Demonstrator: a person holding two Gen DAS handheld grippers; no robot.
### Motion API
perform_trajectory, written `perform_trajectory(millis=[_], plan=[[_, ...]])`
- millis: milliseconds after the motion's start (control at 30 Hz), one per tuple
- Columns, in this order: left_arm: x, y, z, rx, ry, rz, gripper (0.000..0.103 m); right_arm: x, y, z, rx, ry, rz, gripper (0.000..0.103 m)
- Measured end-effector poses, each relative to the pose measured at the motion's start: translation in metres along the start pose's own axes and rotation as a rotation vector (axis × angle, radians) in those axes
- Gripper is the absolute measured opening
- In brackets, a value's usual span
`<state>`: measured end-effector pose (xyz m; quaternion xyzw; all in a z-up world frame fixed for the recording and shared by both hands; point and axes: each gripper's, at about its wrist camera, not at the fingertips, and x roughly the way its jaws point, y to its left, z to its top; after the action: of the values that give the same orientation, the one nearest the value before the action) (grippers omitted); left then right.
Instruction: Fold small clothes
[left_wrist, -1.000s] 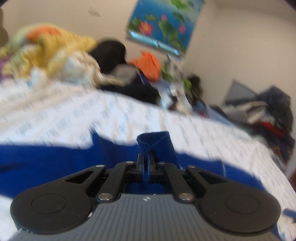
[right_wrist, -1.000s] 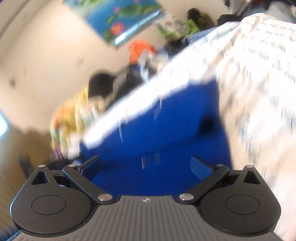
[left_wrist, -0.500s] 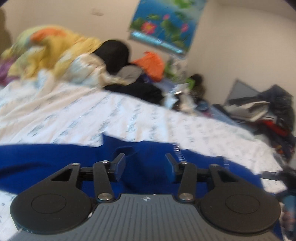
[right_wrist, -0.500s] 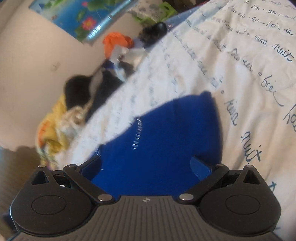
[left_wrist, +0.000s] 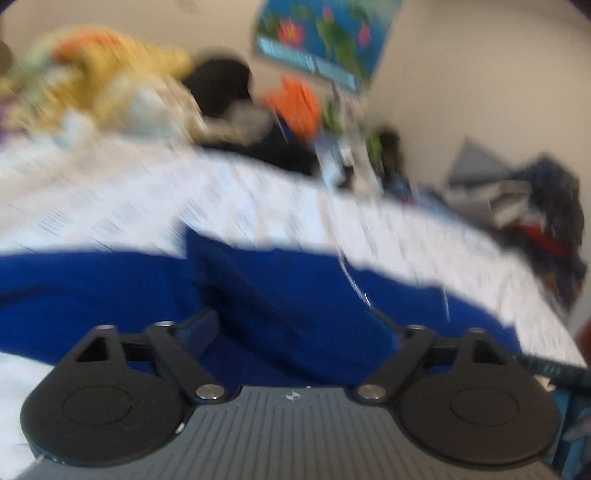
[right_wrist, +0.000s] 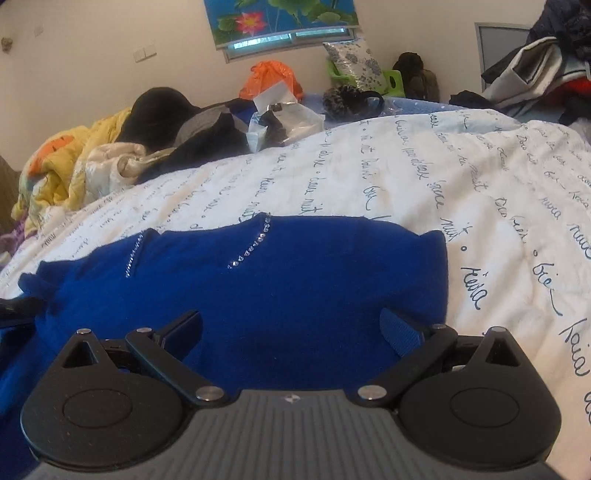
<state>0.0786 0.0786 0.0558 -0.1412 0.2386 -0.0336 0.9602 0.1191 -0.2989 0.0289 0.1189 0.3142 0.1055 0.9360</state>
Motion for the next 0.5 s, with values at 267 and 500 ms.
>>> perform_trajectory(millis=[267, 500], plan=[[-0.119, 0.17, -0.019, -0.529, -0.21, 0.414, 0.098, -0.001, 0.003, -0.002, -0.007, -0.002, -0.012, 0.103], [-0.12, 0.258, -0.026, -0.714, -0.161, 0.554, 0.056, 0.0, 0.003, -0.002, -0.009, -0.003, -0.015, 0.103]])
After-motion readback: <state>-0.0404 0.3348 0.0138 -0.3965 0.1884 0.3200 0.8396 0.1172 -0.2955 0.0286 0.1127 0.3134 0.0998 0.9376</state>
